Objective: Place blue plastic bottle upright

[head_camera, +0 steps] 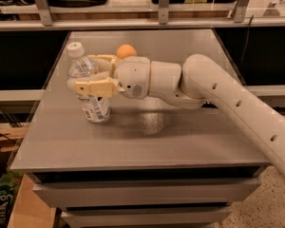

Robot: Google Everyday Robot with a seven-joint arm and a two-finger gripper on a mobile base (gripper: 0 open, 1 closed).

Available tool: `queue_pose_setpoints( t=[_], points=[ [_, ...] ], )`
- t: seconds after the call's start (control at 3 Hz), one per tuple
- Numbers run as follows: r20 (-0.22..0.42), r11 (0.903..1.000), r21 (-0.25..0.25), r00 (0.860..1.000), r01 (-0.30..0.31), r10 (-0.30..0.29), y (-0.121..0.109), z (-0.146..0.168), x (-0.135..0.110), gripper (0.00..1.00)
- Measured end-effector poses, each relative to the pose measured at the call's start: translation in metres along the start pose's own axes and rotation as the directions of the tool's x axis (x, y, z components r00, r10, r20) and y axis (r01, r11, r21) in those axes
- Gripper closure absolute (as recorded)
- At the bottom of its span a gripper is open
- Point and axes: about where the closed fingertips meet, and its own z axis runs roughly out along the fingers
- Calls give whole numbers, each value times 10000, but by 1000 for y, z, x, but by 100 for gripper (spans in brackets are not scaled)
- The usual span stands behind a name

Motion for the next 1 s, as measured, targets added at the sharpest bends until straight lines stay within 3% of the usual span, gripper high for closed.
queue_pose_setpoints(
  t=[0.33,1.0],
  points=[
    [-1,10000,-27,10000,12,-12,0,0,0,0],
    [-181,9999,-109,9998,0,-2,-2,-7,-6,0]
  ],
)
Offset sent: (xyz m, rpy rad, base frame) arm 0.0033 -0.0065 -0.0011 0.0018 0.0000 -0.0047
